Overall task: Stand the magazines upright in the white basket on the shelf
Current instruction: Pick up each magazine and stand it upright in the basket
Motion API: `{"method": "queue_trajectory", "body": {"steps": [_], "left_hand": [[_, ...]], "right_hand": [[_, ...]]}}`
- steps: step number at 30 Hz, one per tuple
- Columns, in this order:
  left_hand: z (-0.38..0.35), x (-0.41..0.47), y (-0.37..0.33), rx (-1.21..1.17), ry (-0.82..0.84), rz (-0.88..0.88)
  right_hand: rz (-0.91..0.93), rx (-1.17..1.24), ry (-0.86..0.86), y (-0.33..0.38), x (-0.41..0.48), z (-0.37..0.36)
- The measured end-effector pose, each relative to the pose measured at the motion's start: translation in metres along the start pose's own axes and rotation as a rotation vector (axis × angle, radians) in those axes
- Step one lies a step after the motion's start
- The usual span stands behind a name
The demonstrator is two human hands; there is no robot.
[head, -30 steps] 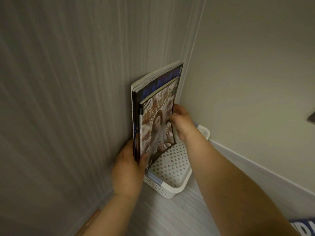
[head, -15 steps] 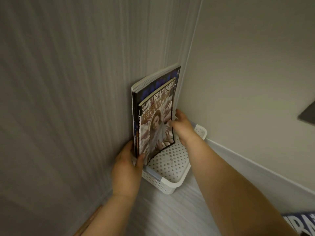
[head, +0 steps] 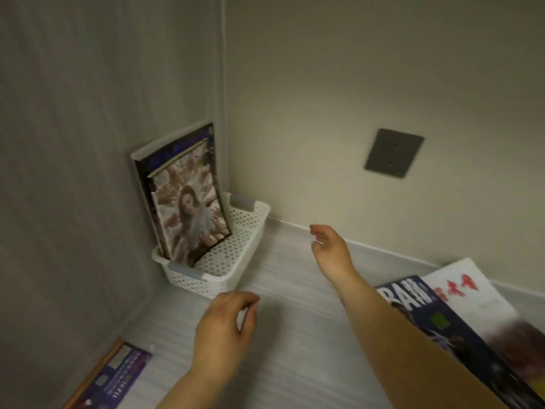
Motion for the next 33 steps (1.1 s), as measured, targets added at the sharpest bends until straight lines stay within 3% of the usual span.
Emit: {"method": "queue_trajectory", "body": {"steps": [3,9,13,16,19,22,25,29,33], "left_hand": [[-0.026,-0.029,-0.032,-0.032,0.135,-0.061],[-0.089,-0.077,-0.093,0.011,0.644,-0.079],[-0.116,-0.1,-0.131,0.015,0.816,0.009],[-0.129,-0.106,-0.15,-0.049,0.793,0.156],[-0.141,-0.107,-0.165,0.058,0.776,0.189],[-0.156,-0.102,-0.176,0.019,0.758,0.301],[-0.166,-0.095,-0.182,-0.24,0.757,0.498],[-0.162,-0.083,-0.191,-0.717,0.555,0.885],[-0.159,-0.071,-0.195,-0.846,0.536,0.96]], "right_hand": [[-0.044,-0.146,-0.085,-0.031,-0.034,0.073],[-0.202,-0.453,-0.259,-0.09,-0.112,0.207],[-0.377,-0.87,-0.056,-0.135,-0.158,0.245],[-0.333,-1.015,0.073,-0.155,-0.174,0.247],[-0.308,-1.037,0.083,-0.166,-0.177,0.248],[-0.311,-1.011,0.081,-0.17,-0.176,0.251],[-0.294,-1.006,0.078,-0.174,-0.177,0.252],[-0.284,-1.006,0.079,-0.176,-0.176,0.252],[-0.263,-1.006,0.061,-0.178,-0.176,0.252]]}}
Point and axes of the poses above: each hand's wrist, its own x-axis towards the middle knuckle, its own z-axis out of the back of the hand, y = z × x, the point moved 1 cm from there along x, towards the middle knuckle, and after that the axes turned 12 degrees about x, right-handed, at the moved point
